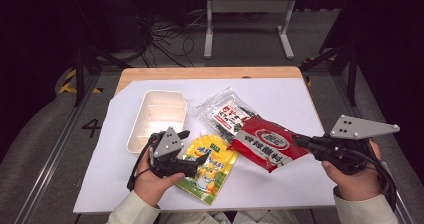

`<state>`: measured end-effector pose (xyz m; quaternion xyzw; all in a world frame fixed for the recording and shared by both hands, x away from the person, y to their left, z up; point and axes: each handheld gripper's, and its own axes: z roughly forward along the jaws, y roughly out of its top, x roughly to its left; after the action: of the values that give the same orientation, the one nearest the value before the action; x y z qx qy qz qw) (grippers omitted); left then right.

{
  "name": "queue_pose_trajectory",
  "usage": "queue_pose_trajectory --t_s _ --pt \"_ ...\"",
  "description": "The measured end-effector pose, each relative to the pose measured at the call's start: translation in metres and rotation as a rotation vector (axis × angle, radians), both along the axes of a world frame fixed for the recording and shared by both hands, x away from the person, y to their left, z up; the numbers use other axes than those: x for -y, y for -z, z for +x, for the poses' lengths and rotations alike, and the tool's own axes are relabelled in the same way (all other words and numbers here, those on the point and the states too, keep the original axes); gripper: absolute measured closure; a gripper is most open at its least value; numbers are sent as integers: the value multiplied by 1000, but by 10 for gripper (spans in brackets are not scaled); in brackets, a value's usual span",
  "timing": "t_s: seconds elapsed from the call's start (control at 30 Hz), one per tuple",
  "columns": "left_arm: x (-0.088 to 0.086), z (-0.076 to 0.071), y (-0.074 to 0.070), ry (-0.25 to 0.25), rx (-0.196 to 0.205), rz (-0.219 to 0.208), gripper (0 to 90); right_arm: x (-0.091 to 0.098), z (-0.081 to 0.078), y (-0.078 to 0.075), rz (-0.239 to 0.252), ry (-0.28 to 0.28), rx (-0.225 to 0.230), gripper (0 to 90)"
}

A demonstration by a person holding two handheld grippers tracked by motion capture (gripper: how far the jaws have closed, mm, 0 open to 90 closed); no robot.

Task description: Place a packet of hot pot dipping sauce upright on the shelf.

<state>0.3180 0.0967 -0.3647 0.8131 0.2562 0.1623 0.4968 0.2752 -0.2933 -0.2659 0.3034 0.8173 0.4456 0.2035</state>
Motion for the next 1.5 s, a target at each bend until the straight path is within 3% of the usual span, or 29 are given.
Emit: queue_pose_trajectory --t_s 0.17,0.43,0.5,0.63,0.7,0.83,1.2,1.33,1.43,1.5 --pt "12 7 5 41 -19 -8 166 -6 1 -1 -1 -19 -1 899" --pt "32 11 9 89 6 -16 174 -17 0 0 2 -52 -2 899" --pt "36 13 11 80 21 2 180 -20 0 1 4 -63 -3 899" --pt "40 14 13 86 15 7 173 -25 -1 2 0 -80 -3 899" --pt "42 15 14 116 -2 11 222 -29 -1 2 -4 -91 -3 899" --pt "46 15 18 130 -5 25 217 -34 -3 2 -1 -110 -2 899" --pt "54 19 24 180 -23 2 257 -42 -3 4 3 -152 -7 899" --pt "57 20 27 210 -47 -28 261 -44 -3 4 14 -162 -7 899" --pt "56 21 30 229 -58 -51 324 -45 -3 5 22 -168 -6 899" --pt "55 22 32 254 -91 -78 373 -45 -3 5 26 -172 -7 899"
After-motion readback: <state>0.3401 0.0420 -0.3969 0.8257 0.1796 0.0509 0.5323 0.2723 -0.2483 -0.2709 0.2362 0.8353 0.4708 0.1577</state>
